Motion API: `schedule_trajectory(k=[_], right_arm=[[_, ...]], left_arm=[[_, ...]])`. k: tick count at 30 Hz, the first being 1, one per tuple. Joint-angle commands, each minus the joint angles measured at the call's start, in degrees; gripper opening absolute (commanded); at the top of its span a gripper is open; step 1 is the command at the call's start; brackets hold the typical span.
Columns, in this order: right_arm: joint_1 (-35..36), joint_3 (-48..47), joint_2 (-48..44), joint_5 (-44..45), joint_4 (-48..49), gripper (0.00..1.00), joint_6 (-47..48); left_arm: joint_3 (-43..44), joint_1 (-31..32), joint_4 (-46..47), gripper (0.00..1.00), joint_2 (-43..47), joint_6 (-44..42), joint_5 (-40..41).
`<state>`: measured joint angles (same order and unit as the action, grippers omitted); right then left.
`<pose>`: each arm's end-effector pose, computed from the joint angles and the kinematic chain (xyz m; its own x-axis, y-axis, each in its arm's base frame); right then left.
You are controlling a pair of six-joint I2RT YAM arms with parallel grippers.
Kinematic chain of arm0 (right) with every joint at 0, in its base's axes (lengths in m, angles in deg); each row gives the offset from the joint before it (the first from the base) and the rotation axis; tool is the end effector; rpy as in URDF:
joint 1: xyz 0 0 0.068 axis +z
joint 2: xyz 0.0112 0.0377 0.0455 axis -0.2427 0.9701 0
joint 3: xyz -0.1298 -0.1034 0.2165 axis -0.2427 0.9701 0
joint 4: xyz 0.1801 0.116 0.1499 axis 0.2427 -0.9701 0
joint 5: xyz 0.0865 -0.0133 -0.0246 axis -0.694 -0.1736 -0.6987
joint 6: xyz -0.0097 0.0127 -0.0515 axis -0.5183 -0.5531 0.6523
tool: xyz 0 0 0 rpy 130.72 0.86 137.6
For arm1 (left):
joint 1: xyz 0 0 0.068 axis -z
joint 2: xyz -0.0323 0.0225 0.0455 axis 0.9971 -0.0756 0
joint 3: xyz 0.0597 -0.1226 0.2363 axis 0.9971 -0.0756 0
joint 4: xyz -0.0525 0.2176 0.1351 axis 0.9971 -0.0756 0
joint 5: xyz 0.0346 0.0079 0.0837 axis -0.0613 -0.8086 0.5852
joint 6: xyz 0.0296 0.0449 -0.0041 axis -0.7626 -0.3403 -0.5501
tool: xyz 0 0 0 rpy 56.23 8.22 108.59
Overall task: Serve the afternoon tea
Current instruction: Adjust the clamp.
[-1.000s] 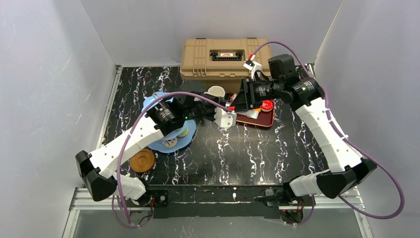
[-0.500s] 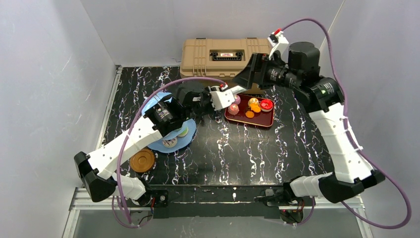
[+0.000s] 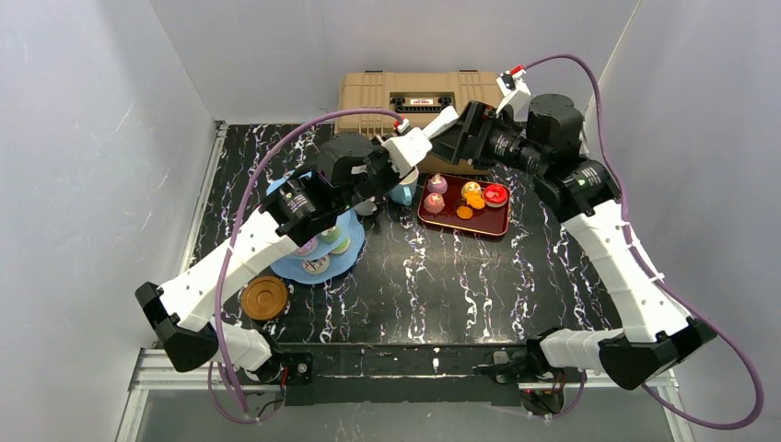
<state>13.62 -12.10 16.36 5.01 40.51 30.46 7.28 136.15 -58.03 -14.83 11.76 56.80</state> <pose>0.2210 0.1291 0.4806 -0.5407 0.3370 -0.7708 -0.5062 0.6015 0.6181 0.1971 -0.2296 0.4564 0.1398 0.4329 -0.8905 0.6548 0.6342 0.4111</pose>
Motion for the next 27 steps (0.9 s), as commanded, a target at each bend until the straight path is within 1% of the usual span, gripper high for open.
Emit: schedule_trajectory(k=[1,9,12,17,22,27], right_arm=[[-0.08,0.08,-0.09,-2.67,9.88,0.98,-3.6],[-0.02,2.55,0.05,-6.88,14.78,0.98,-5.34],[-0.02,3.32,-0.17,-7.81,14.65,0.98,-5.29],[0.35,5.08,-0.95,-9.41,17.55,0.97,-6.45],[1.13,4.61,-0.17,-10.22,18.99,0.95,-6.57],[1.87,3.78,0.39,-12.06,18.81,0.92,-5.57]], left_arm=[[1.14,-0.11,0.69,0.0,-0.09,1.24,-1.51],[1.22,-0.03,0.9,0.0,-0.96,0.76,0.96],[1.87,-0.1,0.52,0.0,-1.56,0.86,1.8],[1.35,-0.12,0.24,0.0,-1.55,0.68,1.11],[1.74,-0.12,-1.09,0.0,-1.89,0.34,-0.61],[2.77,-0.76,-3.01,0.0,-2.39,2.02,-1.24]])
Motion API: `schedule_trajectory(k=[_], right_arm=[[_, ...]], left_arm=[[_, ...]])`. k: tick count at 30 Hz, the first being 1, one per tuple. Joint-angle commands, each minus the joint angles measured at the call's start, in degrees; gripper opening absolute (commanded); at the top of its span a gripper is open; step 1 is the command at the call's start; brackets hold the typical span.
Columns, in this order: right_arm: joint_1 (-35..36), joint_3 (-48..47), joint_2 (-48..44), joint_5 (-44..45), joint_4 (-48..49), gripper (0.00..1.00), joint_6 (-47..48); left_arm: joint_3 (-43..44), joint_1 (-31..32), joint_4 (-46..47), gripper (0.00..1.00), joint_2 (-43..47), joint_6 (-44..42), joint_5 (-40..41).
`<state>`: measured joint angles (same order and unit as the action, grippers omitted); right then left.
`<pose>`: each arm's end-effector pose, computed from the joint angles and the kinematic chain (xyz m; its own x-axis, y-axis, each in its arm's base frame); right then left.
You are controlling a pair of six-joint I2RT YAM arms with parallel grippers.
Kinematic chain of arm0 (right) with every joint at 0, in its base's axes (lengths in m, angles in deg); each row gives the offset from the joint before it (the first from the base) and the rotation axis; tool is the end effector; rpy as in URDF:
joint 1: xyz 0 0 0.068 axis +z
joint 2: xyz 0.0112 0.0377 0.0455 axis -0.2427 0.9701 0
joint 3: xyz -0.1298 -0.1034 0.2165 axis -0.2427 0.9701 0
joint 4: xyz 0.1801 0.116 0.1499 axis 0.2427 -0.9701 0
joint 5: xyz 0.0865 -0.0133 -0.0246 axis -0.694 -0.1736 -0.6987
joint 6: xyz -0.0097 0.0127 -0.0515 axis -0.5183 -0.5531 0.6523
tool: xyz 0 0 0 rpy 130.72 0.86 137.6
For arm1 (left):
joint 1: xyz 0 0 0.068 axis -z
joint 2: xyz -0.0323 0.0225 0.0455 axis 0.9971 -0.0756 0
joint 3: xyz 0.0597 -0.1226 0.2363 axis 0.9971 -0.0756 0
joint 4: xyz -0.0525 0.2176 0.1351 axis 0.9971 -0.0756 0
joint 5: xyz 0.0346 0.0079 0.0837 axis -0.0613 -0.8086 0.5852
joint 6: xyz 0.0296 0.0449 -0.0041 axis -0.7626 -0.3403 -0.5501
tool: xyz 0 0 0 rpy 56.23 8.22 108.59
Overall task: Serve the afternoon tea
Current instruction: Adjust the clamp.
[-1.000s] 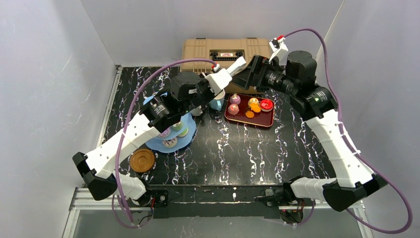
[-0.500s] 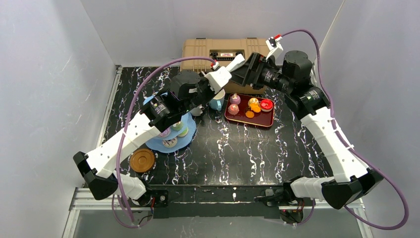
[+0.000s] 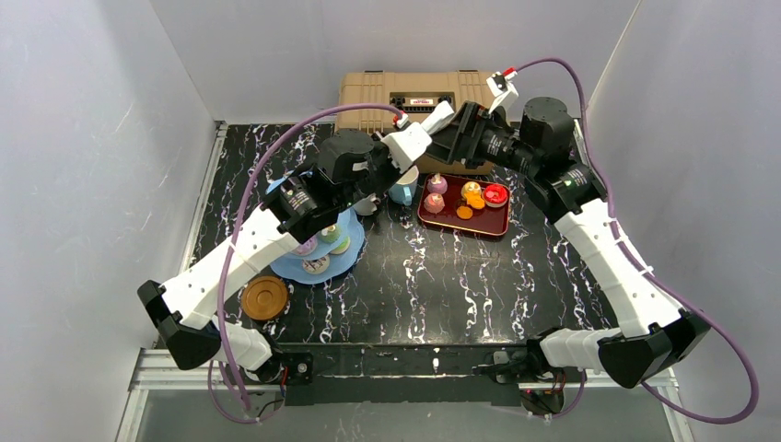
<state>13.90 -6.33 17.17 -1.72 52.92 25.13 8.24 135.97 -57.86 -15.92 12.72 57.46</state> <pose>0.2337 0.1416 0.4674 -0.5708 0.3638 -0.7361 -0.5737 0.4646 0.6745 0.2014 -0.2327 0.4569 0.1246 0.4249 -0.8966 0.6469 0.6504 0.3981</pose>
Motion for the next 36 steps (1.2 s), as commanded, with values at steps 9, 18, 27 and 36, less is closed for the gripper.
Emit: schedule_trajectory(k=[9,18,27,36], right_arm=[[1.59,-2.61,-1.87,-6.6,3.09,0.93,1.91],[1.59,-4.76,0.49,-6.45,4.33,0.89,0.95],[1.67,-3.14,1.95,-5.98,5.01,0.73,1.13],[3.76,-3.6,3.71,-2.88,3.35,0.55,1.43]], left_arm=[[4.95,-3.51,-6.01,0.0,-2.3,4.88,-6.57],[5.0,-3.47,-6.76,0.0,-1.71,3.66,-10.07],[2.29,-3.46,-3.96,0.0,1.35,-0.25,-14.53],[3.62,-2.58,-2.22,0.0,0.62,-1.95,-13.27]])
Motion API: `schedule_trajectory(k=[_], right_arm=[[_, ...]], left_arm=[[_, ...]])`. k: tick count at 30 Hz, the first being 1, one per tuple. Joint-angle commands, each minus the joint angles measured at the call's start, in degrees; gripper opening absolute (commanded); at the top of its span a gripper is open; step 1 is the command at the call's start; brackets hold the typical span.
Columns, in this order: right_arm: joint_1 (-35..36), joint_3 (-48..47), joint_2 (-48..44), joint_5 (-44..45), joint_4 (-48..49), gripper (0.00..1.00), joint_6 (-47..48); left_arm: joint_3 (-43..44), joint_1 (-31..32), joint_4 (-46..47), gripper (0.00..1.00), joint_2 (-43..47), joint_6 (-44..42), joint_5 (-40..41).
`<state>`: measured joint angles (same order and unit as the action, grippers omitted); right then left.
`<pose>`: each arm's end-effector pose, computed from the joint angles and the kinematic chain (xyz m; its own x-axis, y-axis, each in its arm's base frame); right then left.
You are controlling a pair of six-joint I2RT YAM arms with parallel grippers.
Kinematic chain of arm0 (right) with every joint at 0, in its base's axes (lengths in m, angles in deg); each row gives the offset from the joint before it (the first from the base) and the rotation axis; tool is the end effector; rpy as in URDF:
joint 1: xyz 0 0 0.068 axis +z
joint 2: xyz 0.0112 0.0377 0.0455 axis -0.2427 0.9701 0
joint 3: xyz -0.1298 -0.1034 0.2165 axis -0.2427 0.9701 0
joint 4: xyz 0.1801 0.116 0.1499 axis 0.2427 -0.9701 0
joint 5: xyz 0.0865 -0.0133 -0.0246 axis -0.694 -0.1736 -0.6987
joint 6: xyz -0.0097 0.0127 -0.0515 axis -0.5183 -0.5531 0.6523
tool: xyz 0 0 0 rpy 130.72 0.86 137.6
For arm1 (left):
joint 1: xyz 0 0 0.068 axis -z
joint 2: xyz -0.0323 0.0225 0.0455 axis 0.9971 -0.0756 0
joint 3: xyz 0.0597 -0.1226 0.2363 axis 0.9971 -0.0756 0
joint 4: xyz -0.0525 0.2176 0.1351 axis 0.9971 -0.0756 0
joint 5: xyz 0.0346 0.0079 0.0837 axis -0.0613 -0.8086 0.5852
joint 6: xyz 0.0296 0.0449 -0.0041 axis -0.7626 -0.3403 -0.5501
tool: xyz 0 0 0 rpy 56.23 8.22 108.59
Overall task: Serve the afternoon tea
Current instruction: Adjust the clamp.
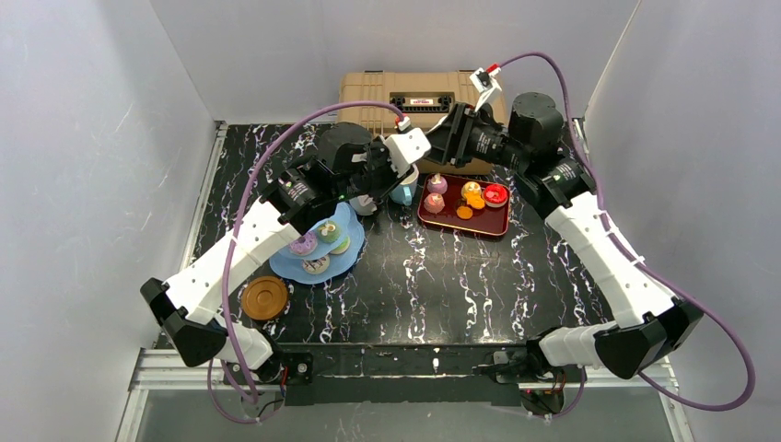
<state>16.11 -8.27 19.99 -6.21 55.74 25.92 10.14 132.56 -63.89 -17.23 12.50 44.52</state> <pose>0.2380 0.1592 0.4711 -0.5807 0.3052 -0.7548 -0.6499 0.3846 0.6555 0.2109 -0.2278 0.4501 0.1037 0.4399 -0.8920 0.7791 0.5216 0.3478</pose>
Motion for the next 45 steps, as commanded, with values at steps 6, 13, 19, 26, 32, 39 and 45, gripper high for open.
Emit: schedule_trajectory(k=[6,13,19,26,32,39,45], right_arm=[[4.14,-1.25,0.95,5.92,-1.92,0.56,2.33],[4.83,-1.28,0.52,11.23,-1.55,0.33,3.69],[4.83,-3.03,0.39,15.87,-5.64,0.27,9.81],[4.83,3.79,-1.26,28.35,-10.74,0.26,21.58],[4.74,10.38,-1.35,38.68,-9.58,0.27,26.79],[4.67,17.09,-1.77,46.56,-2.39,0.37,30.39],[4.57,22.18,-1.62,48.34,4.99,0.47,31.11]], left_arm=[[2.4,0.89,5.47,0.0,1.18,-1.78,4.09],[2.33,1.23,3.55,0.15,1.57,-1.2,-1.0],[1.3,1.23,1.76,0.74,3.36,0.12,-2.83],[5.43,0.59,-4.02,0.97,5.6,3.58,3.91],[8.34,-2.51,-12.72,0.98,7.44,6.66,3.21],[12.83,-10.85,-20.64,0.98,6.13,9.71,-1.81],[13.96,-13.51,-23.34,0.98,5.55,8.69,-1.73]])
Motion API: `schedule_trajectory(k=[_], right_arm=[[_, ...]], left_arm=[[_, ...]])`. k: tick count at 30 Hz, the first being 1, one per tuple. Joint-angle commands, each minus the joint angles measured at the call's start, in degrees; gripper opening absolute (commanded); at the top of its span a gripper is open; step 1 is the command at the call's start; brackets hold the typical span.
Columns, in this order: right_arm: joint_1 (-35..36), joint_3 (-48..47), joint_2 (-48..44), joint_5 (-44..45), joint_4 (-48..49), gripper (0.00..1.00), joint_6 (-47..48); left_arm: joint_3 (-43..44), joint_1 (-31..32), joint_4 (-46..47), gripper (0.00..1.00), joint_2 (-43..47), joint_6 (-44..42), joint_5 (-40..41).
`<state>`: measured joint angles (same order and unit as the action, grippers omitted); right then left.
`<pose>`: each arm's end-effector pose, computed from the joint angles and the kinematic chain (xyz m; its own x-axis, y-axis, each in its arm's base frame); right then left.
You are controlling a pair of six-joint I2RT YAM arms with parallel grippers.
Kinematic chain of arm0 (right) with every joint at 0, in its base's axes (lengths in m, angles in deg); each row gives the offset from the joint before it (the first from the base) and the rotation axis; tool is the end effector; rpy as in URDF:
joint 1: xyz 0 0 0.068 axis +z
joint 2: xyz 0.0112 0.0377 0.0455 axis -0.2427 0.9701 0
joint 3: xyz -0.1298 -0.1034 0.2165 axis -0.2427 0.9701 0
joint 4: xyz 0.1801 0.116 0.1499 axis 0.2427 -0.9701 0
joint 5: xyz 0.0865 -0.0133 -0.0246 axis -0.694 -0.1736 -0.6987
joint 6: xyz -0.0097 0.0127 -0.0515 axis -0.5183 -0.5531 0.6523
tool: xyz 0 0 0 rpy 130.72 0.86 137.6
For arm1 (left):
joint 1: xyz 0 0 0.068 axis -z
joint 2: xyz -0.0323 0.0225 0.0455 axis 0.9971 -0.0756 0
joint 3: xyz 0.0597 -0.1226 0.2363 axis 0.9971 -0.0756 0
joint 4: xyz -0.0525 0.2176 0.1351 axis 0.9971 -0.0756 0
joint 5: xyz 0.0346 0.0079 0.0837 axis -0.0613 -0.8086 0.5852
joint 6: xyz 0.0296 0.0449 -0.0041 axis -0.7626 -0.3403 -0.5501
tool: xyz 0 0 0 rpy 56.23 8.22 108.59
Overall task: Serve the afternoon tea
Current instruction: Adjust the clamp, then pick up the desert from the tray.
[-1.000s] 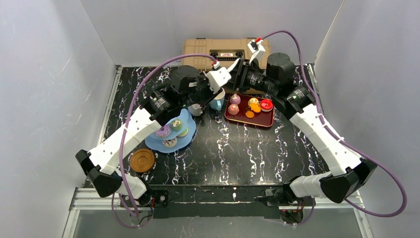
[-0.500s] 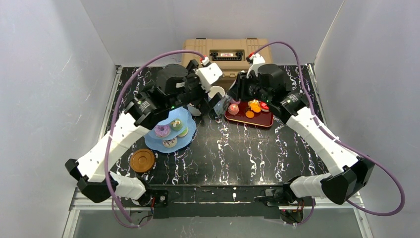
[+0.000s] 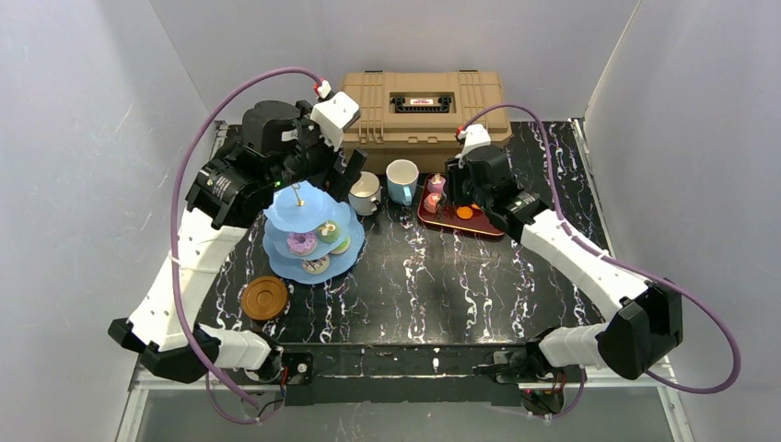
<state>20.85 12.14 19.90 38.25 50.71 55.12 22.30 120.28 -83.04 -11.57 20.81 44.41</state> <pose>0.2509 0.1645 0.3387 -0.4375 -0.0807 -0.8956 -0.3008 0.9517 0.0612 0.1968 -0.1379 0.5069 -0.1038 0.3615 -0.9266 0.6501 0.7297 0.2119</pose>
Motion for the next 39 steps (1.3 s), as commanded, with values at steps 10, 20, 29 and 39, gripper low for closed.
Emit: schedule_trajectory(k=[10,20,29,39], right_arm=[[-1.24,6.68,2.14,4.27,23.88,0.51,2.62],[-2.26,5.91,6.67,1.62,25.58,0.53,1.32],[-4.03,6.27,9.03,-0.43,26.46,0.58,0.83],[-4.88,5.91,12.56,-1.54,27.8,0.58,1.36]], left_arm=[[4.51,-6.26,-4.77,0.98,-1.58,0.96,-2.43],[5.4,-7.82,-4.31,0.98,-1.38,1.03,-3.29],[6.84,-8.07,-4.35,0.98,-1.76,1.29,-3.89],[7.82,-8.01,-4.31,0.98,-1.99,1.36,-4.07]])
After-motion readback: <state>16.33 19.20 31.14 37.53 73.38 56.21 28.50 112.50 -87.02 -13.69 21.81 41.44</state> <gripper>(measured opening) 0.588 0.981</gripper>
